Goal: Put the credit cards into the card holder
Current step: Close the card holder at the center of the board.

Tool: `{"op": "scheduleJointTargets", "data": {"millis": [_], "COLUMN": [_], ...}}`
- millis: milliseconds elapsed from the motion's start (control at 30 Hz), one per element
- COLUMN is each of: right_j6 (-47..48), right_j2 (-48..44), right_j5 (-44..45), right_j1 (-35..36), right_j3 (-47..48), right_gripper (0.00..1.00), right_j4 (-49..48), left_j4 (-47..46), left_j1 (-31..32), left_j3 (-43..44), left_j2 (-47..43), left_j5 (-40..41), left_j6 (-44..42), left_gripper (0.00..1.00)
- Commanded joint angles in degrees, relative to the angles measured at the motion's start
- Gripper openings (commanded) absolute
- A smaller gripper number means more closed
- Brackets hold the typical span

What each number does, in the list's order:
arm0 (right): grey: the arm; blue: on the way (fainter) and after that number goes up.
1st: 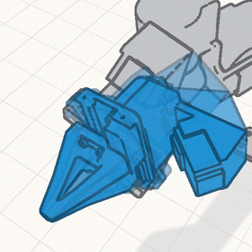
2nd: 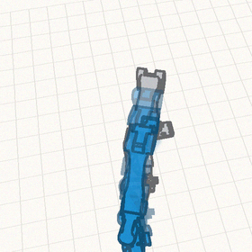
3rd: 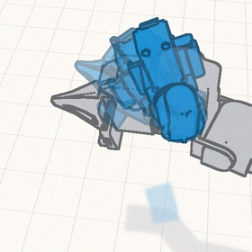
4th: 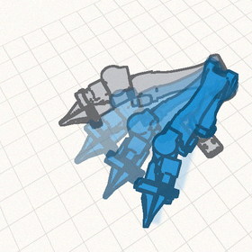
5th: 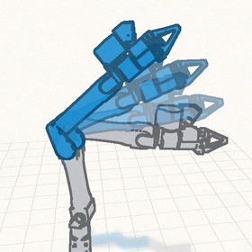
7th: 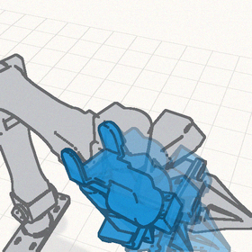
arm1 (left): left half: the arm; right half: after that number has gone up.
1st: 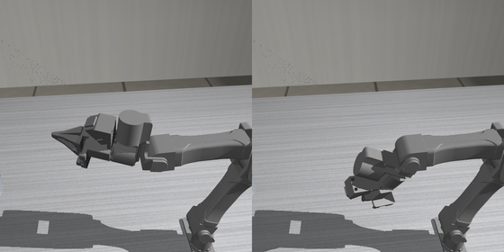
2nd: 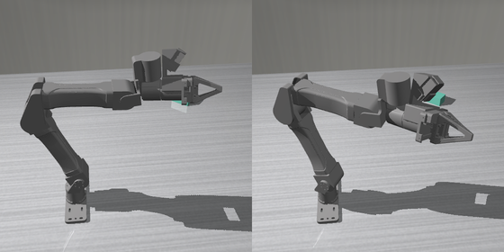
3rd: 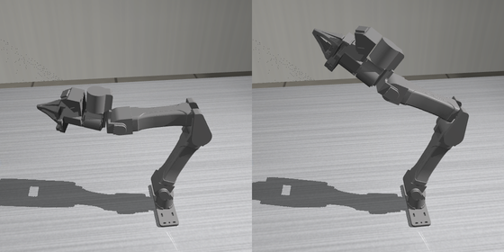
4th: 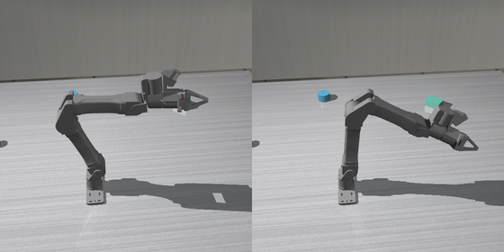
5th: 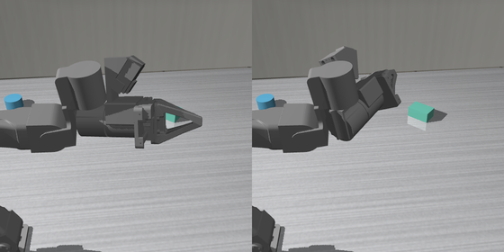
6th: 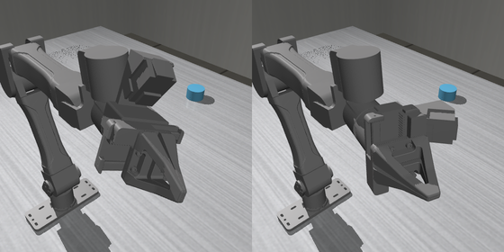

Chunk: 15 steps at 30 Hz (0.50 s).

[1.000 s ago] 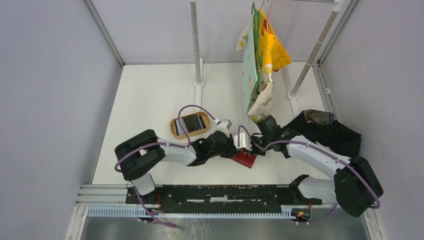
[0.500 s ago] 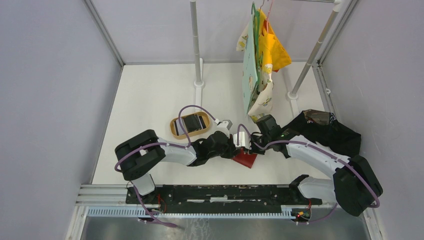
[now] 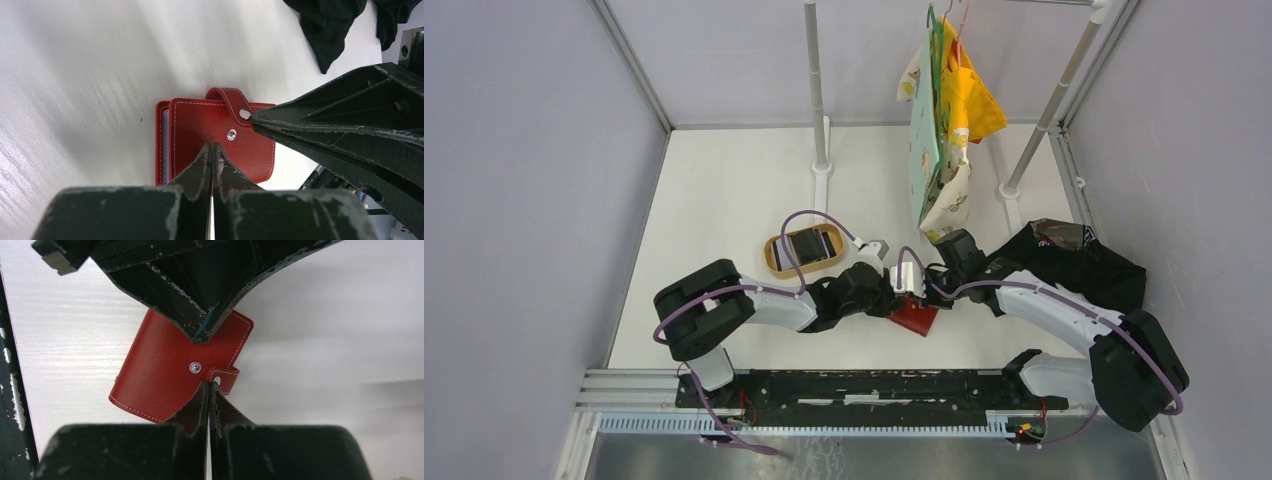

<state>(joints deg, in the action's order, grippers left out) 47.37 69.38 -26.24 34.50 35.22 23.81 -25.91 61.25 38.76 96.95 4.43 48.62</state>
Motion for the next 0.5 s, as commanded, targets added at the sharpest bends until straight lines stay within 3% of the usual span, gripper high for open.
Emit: {"op": "scheduleJointTargets", "data": {"millis": [0, 467], "right_j6": [-1.7, 1.3], "right_j2": [-0.9, 1.4], "right_j5": [-1.2, -4.9], "right_j1": [0.3, 1.4], "right_j3": [0.8, 0.6], "right_gripper": [0.00, 0.00], "right_j4": [-1.8, 2.5], "left_j4": [-3.1, -3.1], "left_j1": [0.4, 0.7], "left_j3": [0.7, 1.1], "left_j2": [0.1, 0.6], "left_j5": [0.8, 0.8], "left_j6": [0.8, 0.8], "left_gripper": [0.02, 0.02]}}
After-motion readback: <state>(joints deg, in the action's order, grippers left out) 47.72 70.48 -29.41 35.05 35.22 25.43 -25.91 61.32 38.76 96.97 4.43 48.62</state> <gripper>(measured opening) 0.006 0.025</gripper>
